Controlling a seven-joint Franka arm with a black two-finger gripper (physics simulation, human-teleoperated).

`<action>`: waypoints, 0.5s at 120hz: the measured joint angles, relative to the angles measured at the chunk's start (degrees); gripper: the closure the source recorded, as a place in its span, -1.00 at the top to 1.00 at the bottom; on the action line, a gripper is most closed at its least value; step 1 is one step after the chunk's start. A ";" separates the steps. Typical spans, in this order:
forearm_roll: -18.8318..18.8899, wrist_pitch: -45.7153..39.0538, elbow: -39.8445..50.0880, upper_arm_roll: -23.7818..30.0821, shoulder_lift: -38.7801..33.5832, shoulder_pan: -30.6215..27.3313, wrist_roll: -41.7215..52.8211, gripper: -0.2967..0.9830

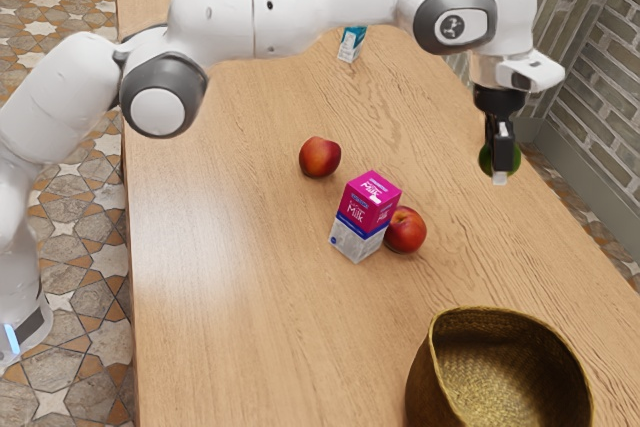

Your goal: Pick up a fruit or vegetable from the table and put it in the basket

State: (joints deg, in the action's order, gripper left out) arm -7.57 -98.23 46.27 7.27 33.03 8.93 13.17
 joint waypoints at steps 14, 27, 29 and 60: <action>-0.02 -2.43 -0.06 0.38 0.18 7.35 -0.69 -0.05; 0.03 -4.73 0.03 0.41 0.38 12.55 -1.37 -0.04; 0.03 -5.10 0.07 0.40 0.43 13.16 -1.47 -0.04; 0.19 -10.12 1.25 0.21 4.24 17.13 -2.82 -0.04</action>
State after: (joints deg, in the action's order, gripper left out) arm -7.38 -108.35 47.52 7.49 37.28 26.06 10.34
